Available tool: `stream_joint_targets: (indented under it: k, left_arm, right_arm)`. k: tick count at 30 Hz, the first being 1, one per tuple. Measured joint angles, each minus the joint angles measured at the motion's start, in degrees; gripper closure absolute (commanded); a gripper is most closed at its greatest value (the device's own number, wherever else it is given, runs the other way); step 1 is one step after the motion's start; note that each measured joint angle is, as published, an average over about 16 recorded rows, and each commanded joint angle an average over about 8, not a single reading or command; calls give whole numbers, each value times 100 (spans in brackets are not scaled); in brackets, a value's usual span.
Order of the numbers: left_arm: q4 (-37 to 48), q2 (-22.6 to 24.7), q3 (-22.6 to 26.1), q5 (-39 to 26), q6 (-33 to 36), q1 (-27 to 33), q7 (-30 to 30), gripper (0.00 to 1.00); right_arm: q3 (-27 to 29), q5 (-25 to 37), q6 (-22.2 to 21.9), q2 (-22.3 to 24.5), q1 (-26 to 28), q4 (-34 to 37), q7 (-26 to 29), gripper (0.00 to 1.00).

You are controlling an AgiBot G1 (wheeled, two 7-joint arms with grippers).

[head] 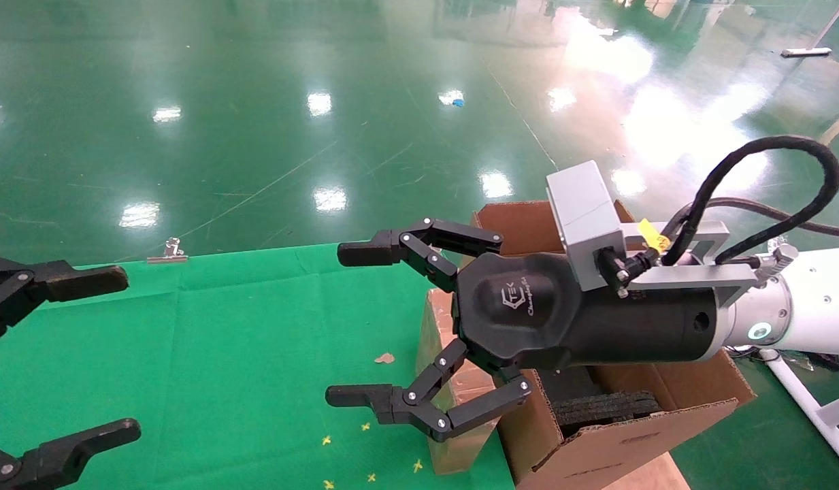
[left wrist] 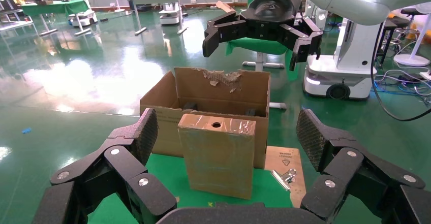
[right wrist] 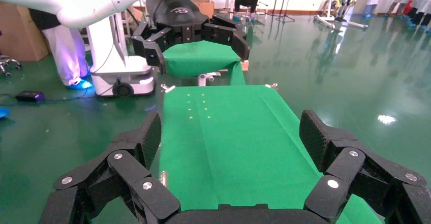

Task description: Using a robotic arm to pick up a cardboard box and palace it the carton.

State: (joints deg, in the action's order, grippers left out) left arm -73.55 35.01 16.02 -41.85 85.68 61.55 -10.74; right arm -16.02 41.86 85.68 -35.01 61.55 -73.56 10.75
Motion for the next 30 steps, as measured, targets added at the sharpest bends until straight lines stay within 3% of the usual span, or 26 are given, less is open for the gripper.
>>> stream_joint_targets:
  k: [18, 24, 30]
  left_arm:
    - [3, 0, 3, 1, 0, 2, 2, 0]
    - [5, 0, 5, 2, 1, 3, 4, 0]
    - [6, -1, 8, 4, 1, 4, 5, 0]
  right_arm:
    - [-160, 287, 16, -21, 184, -125, 156, 0]
    - [-566, 1042, 57, -152, 632, -254, 525, 0]
    - [-1219, 2280, 147, -450, 1358, -331, 1081, 0]
